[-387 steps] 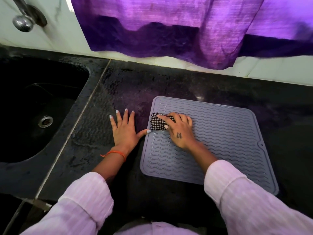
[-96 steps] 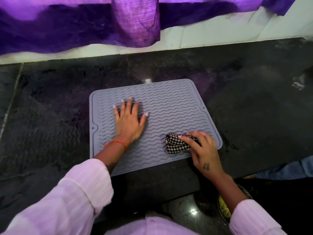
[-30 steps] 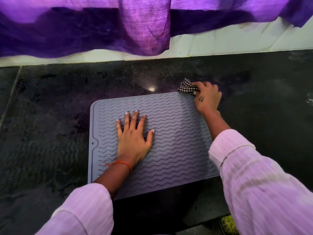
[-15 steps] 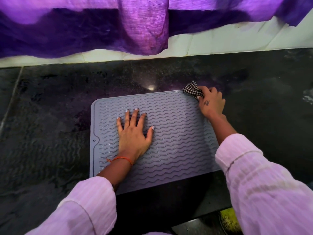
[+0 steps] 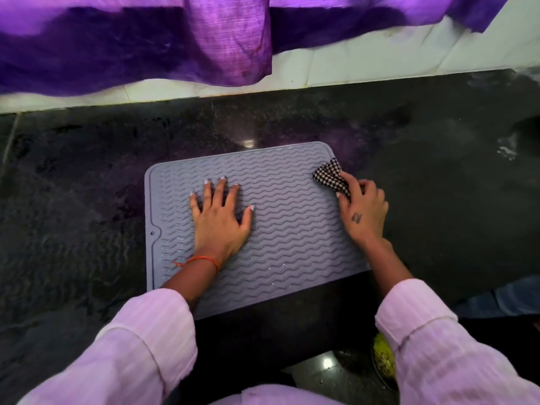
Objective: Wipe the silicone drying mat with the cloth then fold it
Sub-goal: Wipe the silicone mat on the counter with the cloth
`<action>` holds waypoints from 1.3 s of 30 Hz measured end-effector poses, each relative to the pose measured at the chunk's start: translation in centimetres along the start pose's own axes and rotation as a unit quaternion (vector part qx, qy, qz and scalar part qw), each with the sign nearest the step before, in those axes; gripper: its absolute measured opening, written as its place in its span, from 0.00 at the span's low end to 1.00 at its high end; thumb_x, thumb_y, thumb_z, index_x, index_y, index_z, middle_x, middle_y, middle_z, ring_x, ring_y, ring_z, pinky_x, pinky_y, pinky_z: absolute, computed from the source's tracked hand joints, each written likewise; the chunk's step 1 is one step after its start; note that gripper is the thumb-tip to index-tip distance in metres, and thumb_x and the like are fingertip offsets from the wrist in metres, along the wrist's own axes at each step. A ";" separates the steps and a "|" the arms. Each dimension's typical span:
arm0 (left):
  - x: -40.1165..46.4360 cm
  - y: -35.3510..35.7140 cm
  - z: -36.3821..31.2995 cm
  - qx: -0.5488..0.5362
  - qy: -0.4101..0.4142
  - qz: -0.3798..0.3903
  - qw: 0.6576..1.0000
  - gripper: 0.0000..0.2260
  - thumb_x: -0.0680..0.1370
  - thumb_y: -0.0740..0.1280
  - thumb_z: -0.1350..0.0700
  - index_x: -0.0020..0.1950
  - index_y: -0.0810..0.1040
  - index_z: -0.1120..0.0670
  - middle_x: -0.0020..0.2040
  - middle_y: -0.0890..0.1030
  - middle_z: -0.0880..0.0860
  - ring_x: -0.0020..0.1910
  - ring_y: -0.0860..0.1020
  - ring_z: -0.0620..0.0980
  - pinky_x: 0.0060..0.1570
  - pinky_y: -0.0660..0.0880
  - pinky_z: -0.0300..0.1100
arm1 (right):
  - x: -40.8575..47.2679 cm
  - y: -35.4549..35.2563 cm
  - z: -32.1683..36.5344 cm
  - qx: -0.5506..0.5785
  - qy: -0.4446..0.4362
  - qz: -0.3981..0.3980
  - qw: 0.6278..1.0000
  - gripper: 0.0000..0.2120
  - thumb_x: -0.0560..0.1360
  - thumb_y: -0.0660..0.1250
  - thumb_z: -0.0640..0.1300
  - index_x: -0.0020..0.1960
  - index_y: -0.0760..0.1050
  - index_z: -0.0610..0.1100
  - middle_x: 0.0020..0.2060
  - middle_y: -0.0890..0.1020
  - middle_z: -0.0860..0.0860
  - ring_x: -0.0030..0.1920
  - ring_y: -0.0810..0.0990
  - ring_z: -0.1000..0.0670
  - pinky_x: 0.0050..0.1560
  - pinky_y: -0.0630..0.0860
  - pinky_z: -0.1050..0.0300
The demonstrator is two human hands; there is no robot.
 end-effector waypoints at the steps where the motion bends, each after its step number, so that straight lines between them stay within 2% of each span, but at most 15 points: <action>1: 0.0 0.0 0.0 0.000 0.000 0.000 1.000 0.30 0.76 0.48 0.37 0.74 0.61 0.50 0.77 0.58 0.53 0.76 0.50 0.56 0.73 0.42 0.59 | 0.0 -0.1 0.0 0.001 -0.001 0.007 1.000 0.20 0.77 0.61 0.48 0.69 0.68 0.51 0.59 0.71 0.42 0.56 0.69 0.39 0.55 0.67 0.45; 4: 0.0 0.0 0.0 -0.002 0.000 -0.001 1.000 0.30 0.76 0.48 0.37 0.74 0.61 0.50 0.77 0.58 0.53 0.76 0.50 0.55 0.73 0.42 0.59 | 0.3 -1.3 0.2 0.006 -0.004 0.012 1.000 0.19 0.77 0.61 0.48 0.68 0.69 0.52 0.57 0.72 0.42 0.56 0.69 0.40 0.54 0.67 0.46; 8: 0.0 -0.1 0.0 0.000 -0.001 0.001 1.000 0.31 0.75 0.48 0.37 0.74 0.62 0.50 0.77 0.58 0.53 0.76 0.50 0.56 0.73 0.42 0.58 | -4.2 -0.8 0.3 0.001 -0.024 -0.009 1.000 0.20 0.76 0.63 0.46 0.68 0.69 0.52 0.57 0.73 0.43 0.53 0.71 0.40 0.51 0.67 0.46; 12: 0.0 -0.1 0.0 0.000 -0.001 0.002 1.000 0.31 0.75 0.47 0.36 0.75 0.61 0.49 0.77 0.57 0.53 0.76 0.50 0.55 0.73 0.42 0.58 | -3.3 -1.7 0.1 0.027 -0.021 0.022 0.999 0.20 0.76 0.63 0.46 0.68 0.69 0.51 0.57 0.73 0.42 0.55 0.70 0.40 0.53 0.66 0.45; 16: -0.1 0.0 0.1 0.000 0.000 0.001 1.000 0.31 0.76 0.47 0.36 0.75 0.61 0.49 0.77 0.57 0.53 0.76 0.50 0.55 0.73 0.41 0.58 | -6.2 -2.0 -1.4 -0.013 -0.004 -0.023 1.000 0.20 0.76 0.63 0.46 0.67 0.70 0.50 0.54 0.74 0.42 0.50 0.72 0.39 0.48 0.67 0.47; 20: -0.1 0.1 0.2 0.009 0.001 0.005 1.000 0.29 0.78 0.48 0.37 0.75 0.60 0.49 0.77 0.56 0.53 0.76 0.49 0.55 0.73 0.41 0.57 | -6.7 -2.3 -1.7 0.009 0.010 -0.007 1.000 0.20 0.77 0.62 0.47 0.68 0.69 0.51 0.56 0.73 0.42 0.52 0.70 0.40 0.51 0.66 0.47; 22: -0.2 0.1 0.3 0.010 0.001 0.005 1.000 0.28 0.79 0.49 0.37 0.76 0.59 0.50 0.77 0.56 0.53 0.77 0.49 0.55 0.73 0.41 0.57 | -7.3 -2.9 -1.8 0.020 0.018 -0.029 0.999 0.19 0.76 0.63 0.46 0.67 0.71 0.50 0.54 0.74 0.43 0.51 0.71 0.41 0.50 0.66 0.47; 28: -0.4 0.1 0.2 -0.001 -0.002 0.000 1.000 0.28 0.79 0.51 0.39 0.75 0.60 0.51 0.77 0.57 0.53 0.76 0.50 0.54 0.74 0.40 0.55 | -10.3 -2.5 -1.7 0.013 0.023 -0.056 0.998 0.23 0.72 0.54 0.52 0.64 0.73 0.49 0.51 0.75 0.43 0.47 0.73 0.40 0.45 0.68 0.48; 31: -0.7 -0.1 0.4 -0.034 0.009 -0.016 0.999 0.26 0.80 0.51 0.40 0.74 0.63 0.52 0.76 0.60 0.53 0.76 0.53 0.55 0.73 0.41 0.53 | -10.6 -2.9 -0.6 0.042 0.019 -0.073 0.996 0.23 0.72 0.54 0.52 0.63 0.74 0.48 0.50 0.75 0.43 0.46 0.73 0.41 0.44 0.69 0.49; 34: -1.2 -0.7 0.8 -0.106 0.017 -0.052 0.993 0.25 0.78 0.52 0.43 0.70 0.69 0.55 0.73 0.66 0.55 0.73 0.62 0.55 0.73 0.48 0.53 | -13.0 -1.8 1.2 0.009 -0.004 -0.055 0.998 0.23 0.71 0.55 0.51 0.64 0.73 0.49 0.51 0.75 0.44 0.48 0.73 0.42 0.44 0.70 0.48; 37: -1.6 -1.4 1.3 -0.196 -0.002 -0.075 0.978 0.21 0.80 0.57 0.48 0.69 0.71 0.57 0.71 0.69 0.55 0.71 0.65 0.54 0.73 0.54 0.54 | -12.5 -2.2 1.7 0.023 0.013 -0.054 0.998 0.24 0.70 0.54 0.51 0.63 0.73 0.48 0.50 0.75 0.43 0.48 0.74 0.41 0.45 0.70 0.48; 39: -2.1 -1.7 1.8 -0.213 -0.005 -0.085 0.973 0.18 0.80 0.60 0.52 0.68 0.71 0.57 0.71 0.69 0.56 0.70 0.65 0.55 0.72 0.57 0.54 | -12.5 -2.5 2.5 0.059 0.010 -0.055 0.997 0.24 0.71 0.54 0.52 0.63 0.73 0.47 0.49 0.75 0.43 0.47 0.73 0.42 0.47 0.70 0.48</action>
Point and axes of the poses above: each hand's wrist, its own x-axis towards the middle knuckle, its own y-axis out of the palm, z = x × y, the point moved 3 cm from there along x, towards the middle knuckle
